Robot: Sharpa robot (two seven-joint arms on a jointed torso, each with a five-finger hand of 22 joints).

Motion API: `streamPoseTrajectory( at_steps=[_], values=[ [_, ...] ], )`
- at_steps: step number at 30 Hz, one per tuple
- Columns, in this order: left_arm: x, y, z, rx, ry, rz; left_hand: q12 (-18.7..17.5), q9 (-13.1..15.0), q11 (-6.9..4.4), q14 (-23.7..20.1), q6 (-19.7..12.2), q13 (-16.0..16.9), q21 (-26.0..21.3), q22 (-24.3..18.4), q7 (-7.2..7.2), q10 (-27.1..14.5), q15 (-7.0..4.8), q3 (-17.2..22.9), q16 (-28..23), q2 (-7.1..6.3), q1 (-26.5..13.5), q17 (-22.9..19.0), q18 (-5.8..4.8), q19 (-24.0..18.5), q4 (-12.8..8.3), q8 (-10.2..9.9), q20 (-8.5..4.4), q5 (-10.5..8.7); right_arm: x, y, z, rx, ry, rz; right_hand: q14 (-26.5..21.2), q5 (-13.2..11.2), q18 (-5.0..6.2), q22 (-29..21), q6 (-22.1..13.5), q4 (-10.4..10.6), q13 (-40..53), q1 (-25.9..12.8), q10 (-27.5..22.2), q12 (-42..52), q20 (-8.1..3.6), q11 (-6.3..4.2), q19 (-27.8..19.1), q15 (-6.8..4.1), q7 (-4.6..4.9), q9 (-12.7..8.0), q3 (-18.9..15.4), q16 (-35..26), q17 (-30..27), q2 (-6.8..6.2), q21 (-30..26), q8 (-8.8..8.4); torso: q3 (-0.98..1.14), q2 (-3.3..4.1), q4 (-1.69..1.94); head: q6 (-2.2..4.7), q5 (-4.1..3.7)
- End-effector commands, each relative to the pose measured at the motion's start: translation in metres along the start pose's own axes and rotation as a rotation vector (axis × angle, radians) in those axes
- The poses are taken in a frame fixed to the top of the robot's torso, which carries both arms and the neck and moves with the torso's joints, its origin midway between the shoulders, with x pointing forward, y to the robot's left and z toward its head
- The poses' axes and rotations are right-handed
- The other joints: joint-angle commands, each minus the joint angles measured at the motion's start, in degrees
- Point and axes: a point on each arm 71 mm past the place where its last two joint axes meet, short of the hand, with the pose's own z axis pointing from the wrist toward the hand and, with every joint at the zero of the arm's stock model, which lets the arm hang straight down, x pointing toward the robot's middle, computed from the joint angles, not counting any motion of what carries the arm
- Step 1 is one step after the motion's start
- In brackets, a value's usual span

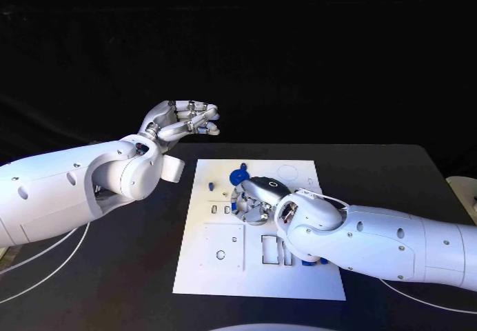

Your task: Assemble the parts on the task board

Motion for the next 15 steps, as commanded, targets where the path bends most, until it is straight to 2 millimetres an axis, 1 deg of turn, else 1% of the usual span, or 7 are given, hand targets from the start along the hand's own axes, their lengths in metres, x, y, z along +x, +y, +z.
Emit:
streamPoseTrajectory(
  at_steps=[1, 7, 12, 15],
  values=[
    [0.0023, -0.001, 0.0001, 0.005, 0.017, -0.012, -0.3, 0.1, -0.05, 0.4, 0.1, 0.1, -0.3, -0.1, 0.22, 0.4, 0.04, -0.3, -0.2, 0.34, 0.3, -0.1, 0.58, 0.0, 0.1, -0.4, 0.08, 0.2, 0.0026, -0.001, 0.0005, 0.003, 0.021, -0.035, 5.8, 0.3, -0.67, 8.5, 0.4, 0.3, 11.4, -0.3, 3.5, -0.3, 0.24, 0.0, 1.3, 0.56, -0.18, 1.1, 0.0, 0.0, 14.2, 0.01, -0.3, 0.07, 0.0, -0.03, 0.04, -0.17, 0.07],
    [0.002, -0.0011, -0.0002, 0.005, 0.016, -0.012, -0.3, 0.1, -0.05, 0.4, 0.1, 0.1, -0.3, -0.1, 0.22, 0.4, 0.04, -0.3, -0.2, 0.34, 0.3, -0.1, 0.58, 0.0, 0.1, -0.4, 0.08, 0.2, 0.0046, -0.0028, 0.0016, 0.007, 0.028, -0.041, 5.8, 0.3, -0.68, 8.5, 0.4, 0.3, 11.4, -0.4, 3.4, -0.3, 0.25, 0.01, 1.3, 0.57, -0.17, 1.1, -0.1, 0.0, 14.2, -0.05, -0.2, 0.05, 0.0, 0.0, -0.03, -0.22, 0.13],
    [0.0014, -0.0011, -0.0005, 0.004, 0.015, -0.011, -0.3, 0.1, -0.05, 0.4, 0.1, 0.1, -0.3, -0.1, 0.22, 0.4, 0.04, -0.3, -0.2, 0.34, 0.3, -0.1, 0.58, 0.0, 0.1, -0.4, 0.08, 0.2, 0.0067, -0.0039, 0.002, 0.009, 0.033, -0.041, 5.8, 0.2, -0.65, 8.4, 0.4, 0.4, 11.3, -0.5, 3.4, -0.4, 0.27, 0.02, 1.3, 0.58, -0.16, 1.1, -0.2, 0.0, 14.1, -0.16, -0.3, 0.01, 0.05, -0.03, -0.05, -0.38, 0.3],
    [0.001, -0.0012, -0.0006, 0.004, 0.014, -0.011, -0.3, 0.1, -0.05, 0.4, 0.1, 0.1, -0.3, -0.1, 0.22, 0.4, 0.04, -0.3, -0.2, 0.34, 0.3, -0.1, 0.58, 0.0, 0.1, -0.4, 0.08, 0.2, 0.0076, -0.0039, 0.0022, 0.009, 0.035, -0.041, 5.7, 0.1, -0.63, 8.3, 0.4, 0.4, 11.3, -0.6, 3.4, -0.4, 0.28, 0.03, 1.2, 0.58, -0.15, 1.1, -0.2, -0.1, 14.1, -0.25, -0.4, -0.02, 0.02, -0.03, -0.04, -0.46, 0.29]
  ],
)
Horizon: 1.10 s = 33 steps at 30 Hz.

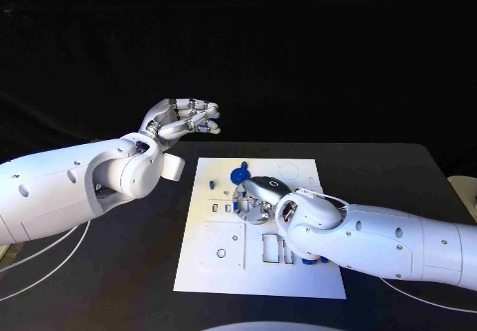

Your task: Assemble the parts on the task board

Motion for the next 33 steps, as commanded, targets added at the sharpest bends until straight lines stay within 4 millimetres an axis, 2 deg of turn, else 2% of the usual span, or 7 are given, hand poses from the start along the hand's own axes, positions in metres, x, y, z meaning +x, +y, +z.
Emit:
streamPoseTrajectory(
  at_steps=[1, 19, 33],
  values=[
    [0.0019, -0.0011, 0.0, 0.006, 0.015, -0.011, -0.3, 0.1, -0.05, 0.4, 0.1, 0.1, -0.3, -0.1, 0.22, 0.4, 0.04, -0.3, -0.2, 0.34, 0.3, -0.1, 0.6, 0.0, 0.1, -0.4, 0.08, 0.2, 0.0044, -0.0005, -0.0002, 0.0, 0.025, -0.021, 6.0, 0.1, -0.62, 8.3, 0.3, 0.3, 11.3, -0.4, 3.4, -0.2, 0.29, 0.04, 1.2, 0.38, 0.0, -0.1, 0.0, -0.1, 14.0, 0.0, -0.4, 0.1, -0.02, -0.03, 0.01, -0.11, 0.03],
    [0.001, -0.0009, 0.0002, 0.005, 0.013, -0.01, -0.3, 0.1, -0.05, 0.4, 0.1, 0.1, -0.3, -0.1, 0.22, 0.4, 0.04, -0.3, -0.2, 0.34, 0.3, -0.1, 0.6, 0.0, 0.1, -0.4, 0.08, 0.2, 0.0083, 0.0001, 0.0013, 0.002, 0.041, -0.024, 5.9, -0.4, -0.57, 8.2, 0.1, 0.4, 11.1, -0.7, 3.2, -0.5, 0.36, 0.1, 1.1, 0.43, 0.09, -0.2, -0.2, -0.1, 13.9, -0.36, -0.6, -0.19, -0.05, -0.03, 0.02, -0.14, -0.03],
    [0.0004, -0.0006, 0.0002, 0.003, 0.012, -0.009, -0.4, 0.1, -0.04, 0.6, 0.1, 0.1, -0.4, -0.2, 0.23, 0.4, 0.05, -0.3, -0.4, 0.35, 0.3, -0.1, 0.6, 0.1, 0.1, -0.4, 0.11, 0.19, 0.0083, 0.0017, 0.0014, -0.005, 0.035, -0.027, 5.8, -1.1, -0.42, 7.7, -1.5, 0.6, 10.3, -1.6, 2.5, -1.3, 0.75, 0.67, 0.7, 0.95, 0.8, -0.5, -0.7, -0.2, 13.6, -1.7, -1.2, -1.65, -0.06, -0.05, 0.02, -0.32, 0.0]
  ],
)
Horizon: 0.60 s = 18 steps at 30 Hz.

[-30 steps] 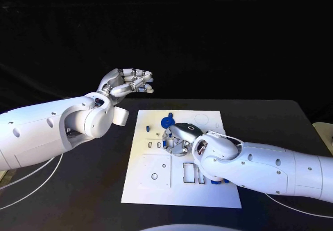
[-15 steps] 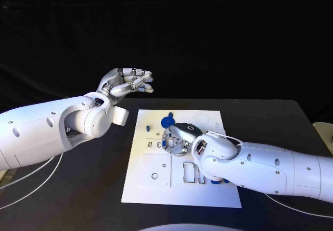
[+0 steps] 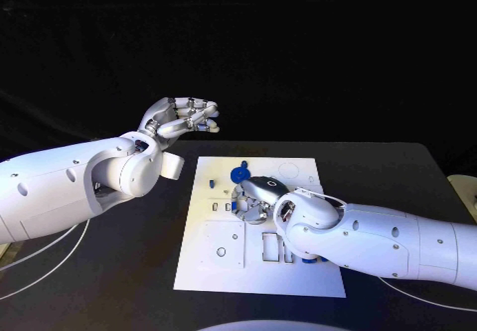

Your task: Assemble the parts on the task board

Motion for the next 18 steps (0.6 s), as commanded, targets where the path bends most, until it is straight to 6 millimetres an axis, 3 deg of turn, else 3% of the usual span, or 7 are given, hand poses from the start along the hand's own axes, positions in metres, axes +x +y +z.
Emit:
streamPoseTrajectory(
  at_steps=[1, 14, 18],
  values=[
    [0.0019, -0.0009, 0.0004, 0.005, 0.015, -0.01, -0.4, 0.1, -0.04, 0.4, 0.1, 0.1, -0.4, 0.0, 0.23, 0.4, -0.16, -0.3, -0.2, 0.35, 0.3, -0.1, 0.7, 0.1, 0.1, -0.2, 0.11, 0.19, 0.0041, 0.0, -0.0006, -0.001, 0.025, -0.021, 5.6, -0.2, -0.43, 7.7, -0.8, 0.2, 10.2, -0.5, 2.3, -0.4, 0.37, 0.59, 0.7, 0.38, 0.19, -0.1, -0.3, -0.2, 13.5, -0.64, -0.3, -0.61, 0.01, 0.0, 0.0, -0.03, 0.01],
    [0.0011, -0.0007, 0.0004, 0.003, 0.013, -0.01, -0.4, 0.1, -0.04, 0.4, 0.1, 0.1, -0.4, 0.0, 0.23, 0.4, -0.16, -0.3, -0.2, 0.35, 0.3, -0.1, 0.7, 0.1, 0.1, -0.2, 0.11, 0.19, 0.0033, 0.0028, -0.0005, -0.019, 0.01, -0.018, 5.6, -0.2, -0.29, 7.3, -2.9, 0.7, 9.4, -1.4, 1.6, -1.2, 1.08, 1.42, 0.4, 1.2, 1.11, -0.6, -1.4, -0.3, 13.2, -2.14, -0.9, -2.4, 0.05, 0.0, -0.01, 0.15, -0.04],
    [0.0008, -0.0006, 0.0004, 0.003, 0.013, -0.009, -0.4, 0.1, -0.04, 0.4, 0.1, 0.1, -0.4, 0.0, 0.23, 0.4, -0.16, -0.3, -0.2, 0.35, 0.3, -0.1, 0.7, 0.1, 0.1, -0.2, 0.11, 0.19, 0.0027, 0.0031, -0.0007, -0.022, 0.002, -0.016, 5.6, -2.6, -0.22, 7.1, -4.3, 1.5, 9.0, -2.3, 1.1, -1.7, 1.45, 1.71, 0.2, 1.54, 1.36, -0.6, -3.1, -0.3, 13.2, -3.09, -1.2, -3.27, 0.05, 0.0, -0.04, 0.19, -0.06]
  ],
)
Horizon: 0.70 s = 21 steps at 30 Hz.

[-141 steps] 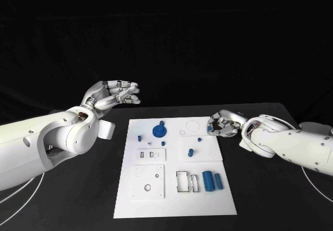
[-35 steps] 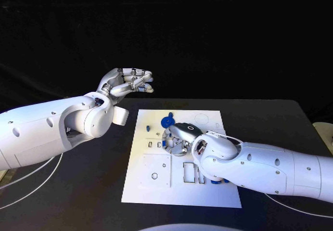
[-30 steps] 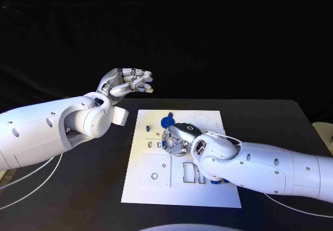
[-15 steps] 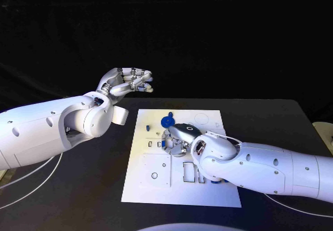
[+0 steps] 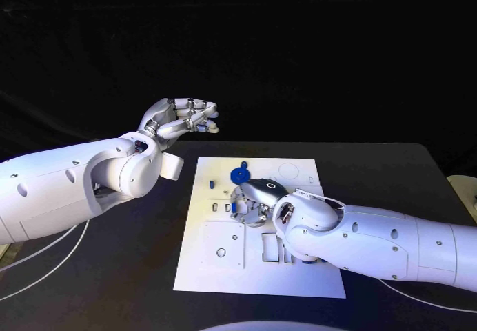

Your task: Assemble the parts on the task board

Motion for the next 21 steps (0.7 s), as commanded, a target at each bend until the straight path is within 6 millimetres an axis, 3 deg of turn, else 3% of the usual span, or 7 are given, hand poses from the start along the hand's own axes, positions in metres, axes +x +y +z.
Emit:
streamPoseTrajectory(
  at_steps=[1, 3, 12, 16, 17, 20, 21],
  values=[
    [0.002, -0.001, 0.0, 0.005, 0.014, -0.01, -0.4, 0.1, -0.04, 0.4, 0.1, 0.1, -0.4, 0.0, 0.23, 0.4, -0.16, -0.3, -0.2, 0.35, 0.3, -0.1, 0.71, 0.1, 0.1, -0.2, 0.11, 0.19, 0.0, 0.002, 0.0, -0.017, -0.006, -0.011, 5.5, -1.4, -0.21, 7.0, -0.7, 0.3, 8.9, 0.1, 1.1, -0.3, 0.61, 0.46, 0.2, 0.36, 0.03, 0.0, -0.8, -0.3, 13.2, -0.73, -0.4, -0.4, 0.02, 0.01, -0.03, 0.04, -0.02],
    [0.001, -0.001, 0.0, 0.005, 0.014, -0.01, -0.4, 0.1, -0.04, 0.4, 0.1, 0.1, -0.4, 0.0, 0.23, 0.4, -0.16, -0.3, -0.2, 0.35, 0.3, -0.1, 0.71, 0.1, 0.1, -0.2, 0.11, 0.19, 0.0, 0.002, 0.0, -0.017, -0.011, -0.01, 5.6, -3.8, -0.18, 7.0, -1.4, 1.0, 8.6, -0.2, 0.8, -0.6, 0.75, 0.6, 0.1, 0.47, 0.15, 0.0, -1.8, -0.3, 13.2, -0.97, -0.5, -0.8, 0.02, 0.03, -0.05, 0.1, -0.02],
    [0.0, 0.001, 0.001, -0.005, 0.01, -0.004, -0.4, 0.1, -0.04, 0.4, 0.1, 0.1, -0.4, 0.0, 0.23, 0.4, -0.16, -0.3, -0.2, 0.35, 0.3, -0.1, 0.71, 0.1, 0.1, -0.2, 0.11, 0.19, -0.007, 0.005, -0.006, -0.045, -0.097, 0.012, 5.5, -4.0, -0.1, 6.8, -3.1, 2.1, 8.0, 0.2, 0.2, -1.3, 1.04, 0.99, 0.0, 0.81, 0.57, 0.1, -4.2, -0.4, 13.1, -1.4, -0.8, -1.72, 0.1, -0.1, -0.11, 0.31, -0.02],
    [-0.002, 0.004, 0.001, -0.035, 0.028, 0.033, -0.4, 0.1, -0.14, 1.1, 0.2, 0.1, -0.3, -0.1, 0.1, 0.7, -0.28, -0.5, -0.4, 0.27, 0.1, 0.0, 0.77, 0.5, 0.2, -0.2, 0.06, 0.19, -0.022, 0.007, -0.016, -0.097, -0.168, 0.043, 5.5, -3.3, -0.05, 6.6, -2.8, 2.2, 8.0, 1.0, 0.2, -1.3, 1.11, 0.99, -0.1, 0.83, 0.53, 0.4, -4.7, -0.4, 12.9, -1.3, -1.0, -1.54, -0.02, -0.25, -0.08, 0.56, -0.34],
    [-0.002, 0.005, 0.001, -0.052, 0.04, 0.05, 0.4, 0.4, -0.93, 3.2, 1.1, 0.4, 0.3, 0.1, -0.61, 2.5, -0.98, -0.9, 0.3, 0.38, -0.9, 0.4, 0.88, 2.0, 0.2, 0.3, -0.38, 0.34, -0.027, 0.006, -0.019, -0.119, -0.184, 0.059, 5.4, -2.8, -0.02, 6.5, -2.8, 2.1, 8.0, 1.4, 0.2, -1.3, 1.12, 0.97, -0.2, 0.83, 0.54, 0.4, -4.7, -0.5, 12.7, -1.16, -1.2, -1.51, -0.04, -0.29, -0.11, 0.65, -0.37],
    [-0.004, 0.011, 0.002, -0.111, 0.074, 0.094, 0.7, 0.5, -1.31, 4.5, 1.3, 0.6, 0.8, 0.2, -1.0, 3.4, -1.46, -1.3, 0.8, 0.15, -1.5, 0.7, 0.86, 2.9, 0.3, 0.4, -0.75, 0.17, -0.043, 0.001, -0.028, -0.172, -0.199, 0.112, 5.2, -1.6, 0.34, 5.4, -2.2, 1.8, 7.8, 3.0, 0.0, -1.5, 1.09, 0.87, -1.1, 0.75, 0.43, 0.8, -4.3, -0.9, 11.7, -0.32, -2.5, -1.14, -0.17, -0.5, -0.16, 0.91, -0.38],
    [-0.005, 0.013, 0.002, -0.136, 0.086, 0.111, 1.7, 0.6, -2.06, 7.7, 1.8, 1.1, 1.9, 0.7, -1.4, 5.5, -2.3, -1.8, 2.7, 0.23, -2.8, 1.7, 0.92, 4.8, -0.2, 0.6, -1.51, 0.07, -0.049, -0.002, -0.031, -0.185, -0.197, 0.137, 5.1, -1.5, 0.4, 5.2, -2.1, 1.8, 7.7, 3.3, -0.1, -1.6, 1.08, 0.86, -1.2, 0.73, 0.42, 0.9, -4.2, -0.9, 11.4, -0.16, -2.7, -1.1, -0.19, -0.56, -0.21, 0.95, -0.32]
  ],
)
